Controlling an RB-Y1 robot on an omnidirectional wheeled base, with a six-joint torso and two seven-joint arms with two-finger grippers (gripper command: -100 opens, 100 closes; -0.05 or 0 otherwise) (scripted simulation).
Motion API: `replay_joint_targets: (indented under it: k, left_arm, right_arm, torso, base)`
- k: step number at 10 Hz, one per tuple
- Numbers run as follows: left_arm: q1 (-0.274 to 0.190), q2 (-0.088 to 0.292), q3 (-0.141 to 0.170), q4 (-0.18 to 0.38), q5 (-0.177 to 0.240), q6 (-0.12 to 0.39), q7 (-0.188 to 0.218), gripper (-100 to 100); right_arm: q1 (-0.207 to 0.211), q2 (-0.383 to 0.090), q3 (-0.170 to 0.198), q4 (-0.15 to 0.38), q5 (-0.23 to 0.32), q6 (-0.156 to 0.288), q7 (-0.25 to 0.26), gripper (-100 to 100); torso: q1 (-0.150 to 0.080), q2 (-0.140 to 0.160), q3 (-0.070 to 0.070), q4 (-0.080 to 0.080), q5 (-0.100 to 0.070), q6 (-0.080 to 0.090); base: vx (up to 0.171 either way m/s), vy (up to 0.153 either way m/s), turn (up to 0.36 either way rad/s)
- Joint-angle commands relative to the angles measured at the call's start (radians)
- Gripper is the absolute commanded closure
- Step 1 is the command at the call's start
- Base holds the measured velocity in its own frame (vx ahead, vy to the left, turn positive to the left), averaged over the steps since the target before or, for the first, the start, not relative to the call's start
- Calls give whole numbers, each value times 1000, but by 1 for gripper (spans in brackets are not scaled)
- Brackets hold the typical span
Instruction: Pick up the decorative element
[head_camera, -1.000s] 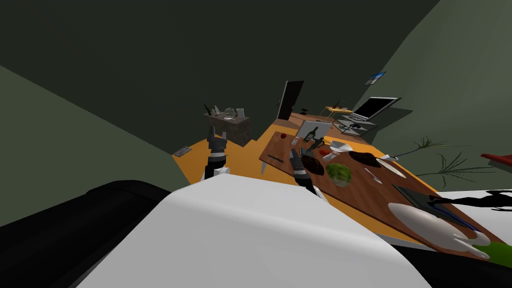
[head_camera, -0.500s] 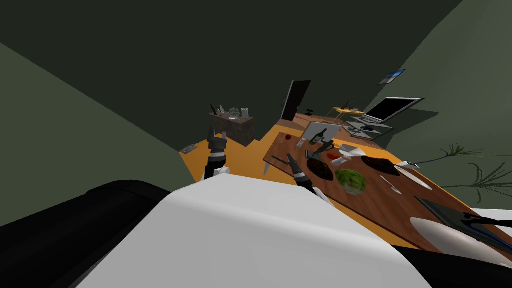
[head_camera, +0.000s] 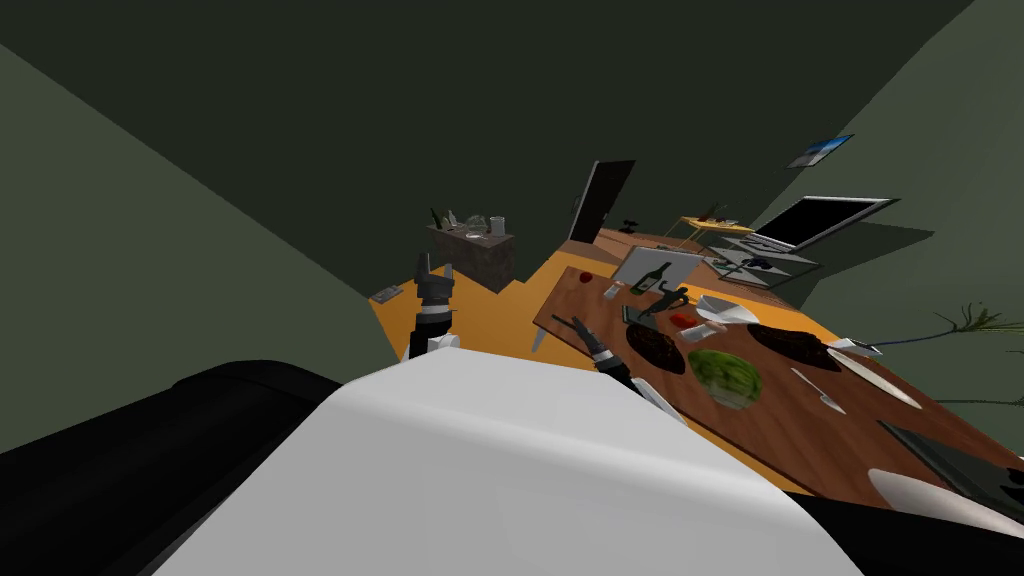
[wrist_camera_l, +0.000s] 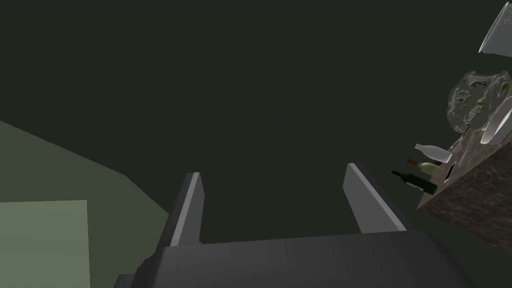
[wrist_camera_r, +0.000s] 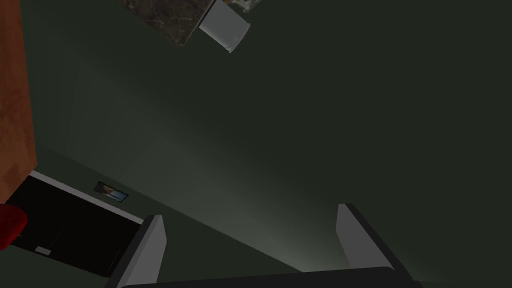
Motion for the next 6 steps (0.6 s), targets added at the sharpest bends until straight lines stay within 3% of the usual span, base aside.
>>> replay_joint_targets:
  k: [1, 4, 5, 6]
  left_arm:
    - [0, 0, 0, 0, 0, 0, 0, 0]
    - [0, 0, 0, 0, 0, 0, 0, 0]
    - [0, 0, 0, 0, 0, 0, 0, 0]
    - [0, 0, 0, 0, 0, 0, 0, 0]
  right_arm:
    - [0, -50, 26, 50, 24, -7, 11, -100]
    - [-18, -124, 75, 134, 68, -15, 23, -100]
    - [-18, -143, 75, 145, 68, -15, 23, -100]
    - [-28, -178, 101, 191, 93, -16, 29, -100]
  torso:
    - [0, 0, 0, 0, 0, 0]
    - [1, -1, -1, 0, 0, 0]
    - [2, -1, -1, 0, 0, 0]
    - [0, -1, 0, 0, 0, 0]
  base:
    - [37, 55, 155]
    - [42, 73, 134]
    - [26, 46, 82]
    - [38, 54, 190]
